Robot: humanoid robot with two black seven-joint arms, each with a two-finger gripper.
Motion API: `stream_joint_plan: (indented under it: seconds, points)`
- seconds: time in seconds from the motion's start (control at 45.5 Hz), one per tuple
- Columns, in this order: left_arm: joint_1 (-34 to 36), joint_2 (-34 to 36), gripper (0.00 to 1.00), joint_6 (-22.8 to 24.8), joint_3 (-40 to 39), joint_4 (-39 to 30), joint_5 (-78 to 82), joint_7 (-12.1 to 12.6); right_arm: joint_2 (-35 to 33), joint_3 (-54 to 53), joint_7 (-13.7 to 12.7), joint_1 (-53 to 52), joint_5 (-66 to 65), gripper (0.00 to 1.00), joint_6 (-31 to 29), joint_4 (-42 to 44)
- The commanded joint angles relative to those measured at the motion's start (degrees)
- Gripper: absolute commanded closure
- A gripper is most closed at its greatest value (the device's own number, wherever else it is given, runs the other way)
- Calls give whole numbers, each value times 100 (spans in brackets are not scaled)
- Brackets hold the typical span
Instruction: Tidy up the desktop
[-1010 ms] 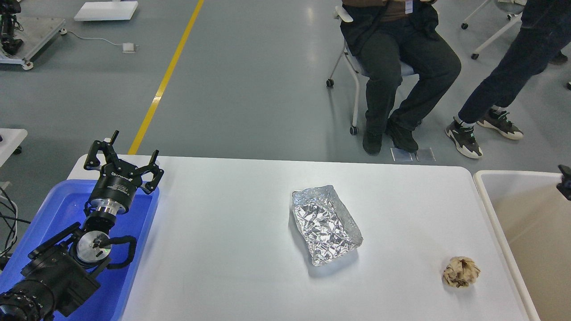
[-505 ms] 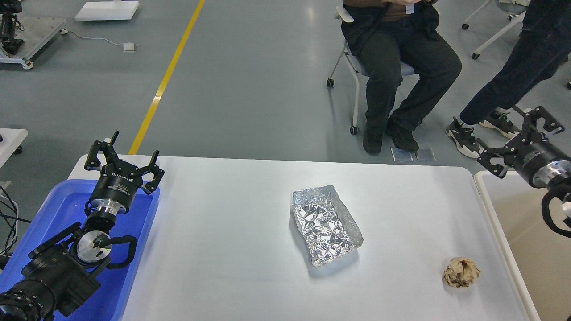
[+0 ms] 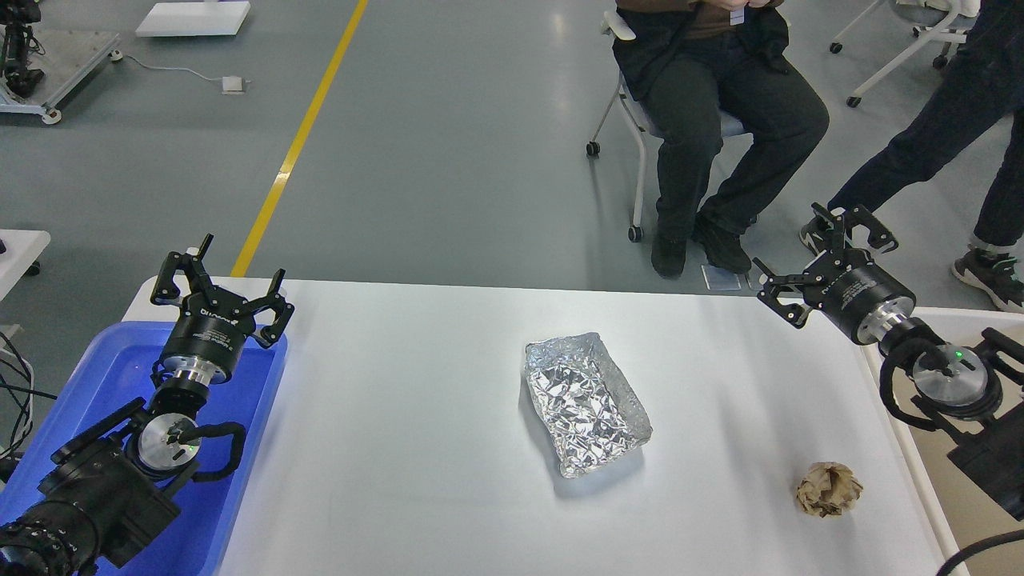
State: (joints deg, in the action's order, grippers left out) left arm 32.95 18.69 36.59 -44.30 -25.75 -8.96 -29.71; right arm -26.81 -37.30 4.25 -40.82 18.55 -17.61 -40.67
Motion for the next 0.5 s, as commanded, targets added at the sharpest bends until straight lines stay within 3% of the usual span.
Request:
stream_joint_plan:
  seconds: [0.0, 0.307, 0.483]
  points:
    - [-8, 3, 0, 6, 0, 0, -1, 0, 571, -102, 14, -119, -176, 0, -49, 533]
    - [1, -6, 0, 6, 0, 0, -1, 0, 1151, -102, 462, -207, -827, 0, -58, 947]
    - [1, -6, 0, 6, 0, 0, -1, 0, 1310, -102, 489, -216, -924, 0, -40, 938]
